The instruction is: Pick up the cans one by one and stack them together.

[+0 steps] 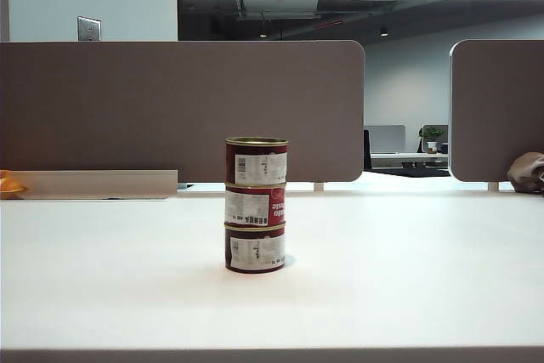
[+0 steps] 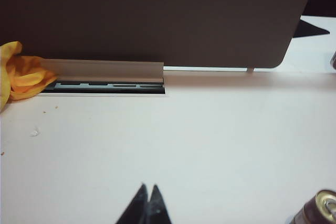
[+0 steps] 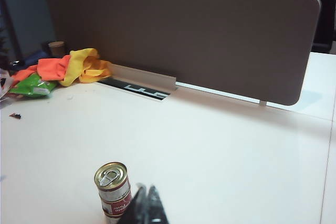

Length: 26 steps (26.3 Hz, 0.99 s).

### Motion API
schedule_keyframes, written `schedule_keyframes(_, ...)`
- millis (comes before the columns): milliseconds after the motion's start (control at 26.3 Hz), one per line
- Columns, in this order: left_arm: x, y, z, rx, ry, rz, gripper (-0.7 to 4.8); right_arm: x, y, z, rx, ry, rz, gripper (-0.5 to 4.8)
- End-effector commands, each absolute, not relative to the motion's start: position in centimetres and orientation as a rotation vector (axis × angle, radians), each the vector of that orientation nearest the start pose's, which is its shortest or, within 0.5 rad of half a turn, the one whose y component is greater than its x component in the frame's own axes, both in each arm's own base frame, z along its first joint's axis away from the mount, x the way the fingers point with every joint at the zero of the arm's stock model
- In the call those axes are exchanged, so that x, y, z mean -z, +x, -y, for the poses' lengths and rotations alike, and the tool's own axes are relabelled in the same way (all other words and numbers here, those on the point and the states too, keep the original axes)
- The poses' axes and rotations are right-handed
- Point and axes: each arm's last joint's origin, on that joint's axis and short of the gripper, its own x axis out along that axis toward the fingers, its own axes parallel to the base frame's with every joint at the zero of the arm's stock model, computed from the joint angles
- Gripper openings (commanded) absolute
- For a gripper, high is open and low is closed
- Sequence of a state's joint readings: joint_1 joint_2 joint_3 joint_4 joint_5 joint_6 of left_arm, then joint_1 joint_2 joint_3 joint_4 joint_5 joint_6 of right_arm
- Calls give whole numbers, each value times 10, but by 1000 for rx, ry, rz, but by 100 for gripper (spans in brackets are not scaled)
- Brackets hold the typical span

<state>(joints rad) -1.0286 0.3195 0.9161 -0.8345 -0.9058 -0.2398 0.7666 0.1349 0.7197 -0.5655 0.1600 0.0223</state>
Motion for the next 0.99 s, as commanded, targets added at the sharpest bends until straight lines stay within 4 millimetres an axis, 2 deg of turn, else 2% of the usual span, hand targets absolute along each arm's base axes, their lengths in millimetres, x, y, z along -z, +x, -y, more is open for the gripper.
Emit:
schedule_keyframes(38, -338, 35, 22, 325, 79, -211, -6, -322, 24, -18, -653, 33, 16, -1)
schedule_keyframes(228, -298, 43, 49, 594, 124, -320, -6, -300, 34, -33, -773, 31, -19, -1)
schedule_keyframes(342, -283, 49, 62, 667, 107, -292, -6, -284, 44, -43, -776, 61, -17, -1)
schedule_keyframes(380, -274, 52, 68, 702, 120, -268, -6, -274, 49, -48, -776, 65, -7, -1)
schedule_keyframes(722, -240, 57, 80, 749, 180, -279, -6, -219, 67, -65, -774, 52, -40, -1)
schedule_keyframes(988, -210, 60, 85, 755, 240, -299, -6, -195, 71, -69, -771, 26, -100, -1)
